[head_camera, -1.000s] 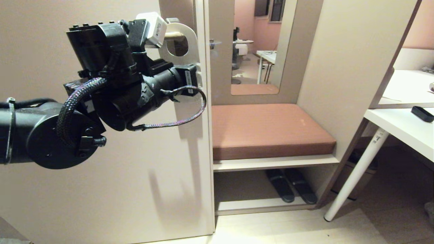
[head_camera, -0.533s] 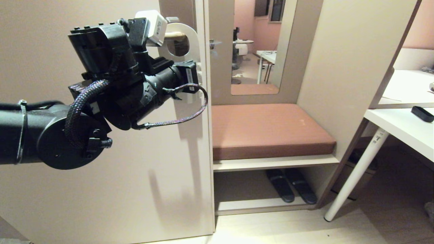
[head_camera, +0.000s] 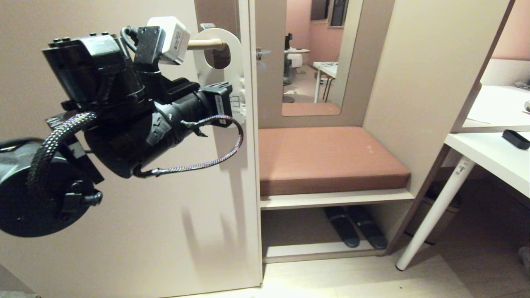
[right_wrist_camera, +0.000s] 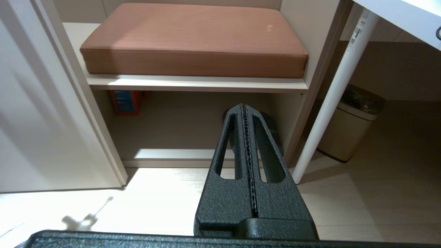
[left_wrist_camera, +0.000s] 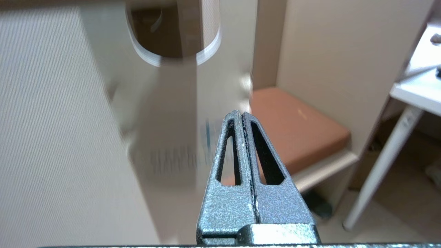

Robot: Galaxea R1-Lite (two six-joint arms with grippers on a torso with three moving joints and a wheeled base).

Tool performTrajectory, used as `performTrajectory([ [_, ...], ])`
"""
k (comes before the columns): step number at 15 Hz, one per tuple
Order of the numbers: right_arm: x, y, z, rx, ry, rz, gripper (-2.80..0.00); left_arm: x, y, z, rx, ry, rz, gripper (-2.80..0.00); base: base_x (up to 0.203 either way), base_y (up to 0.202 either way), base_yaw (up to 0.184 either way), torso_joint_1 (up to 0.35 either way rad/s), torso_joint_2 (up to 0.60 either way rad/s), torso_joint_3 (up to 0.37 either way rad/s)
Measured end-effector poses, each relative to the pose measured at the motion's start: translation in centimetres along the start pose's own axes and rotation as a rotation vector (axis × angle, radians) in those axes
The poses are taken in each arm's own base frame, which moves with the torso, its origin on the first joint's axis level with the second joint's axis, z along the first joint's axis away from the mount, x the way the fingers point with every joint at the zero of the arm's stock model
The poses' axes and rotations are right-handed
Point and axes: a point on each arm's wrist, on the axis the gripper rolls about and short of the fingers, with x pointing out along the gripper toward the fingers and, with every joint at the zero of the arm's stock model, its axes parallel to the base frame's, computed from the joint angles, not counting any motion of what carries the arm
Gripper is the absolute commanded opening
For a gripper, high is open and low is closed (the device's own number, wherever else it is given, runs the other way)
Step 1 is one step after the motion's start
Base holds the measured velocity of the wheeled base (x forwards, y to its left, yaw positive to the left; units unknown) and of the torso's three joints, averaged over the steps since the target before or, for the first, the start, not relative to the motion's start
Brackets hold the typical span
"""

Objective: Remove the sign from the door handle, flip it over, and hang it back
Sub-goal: Hang the sign back with the other side facing out, then take down the sign

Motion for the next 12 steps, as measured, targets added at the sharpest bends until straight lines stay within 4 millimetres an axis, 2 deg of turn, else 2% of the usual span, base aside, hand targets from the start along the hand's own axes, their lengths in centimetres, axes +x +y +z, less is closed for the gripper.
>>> performTrajectory([
  [8,0.0,0.0,0.0,0.001,0.0,0.0,-2.8,-6.9,1.0,-1.4,0.012,0.064,0.008,-2.8,0.0,0.0,0.0,0.0,0.0,0.0],
  [12,0.0,0.0,0.0,0.001,0.0,0.0,-2.8,-8.9,2.9,-1.1,0.019,0.045,0.079,-2.8,0.0,0.0,0.0,0.0,0.0,0.0],
])
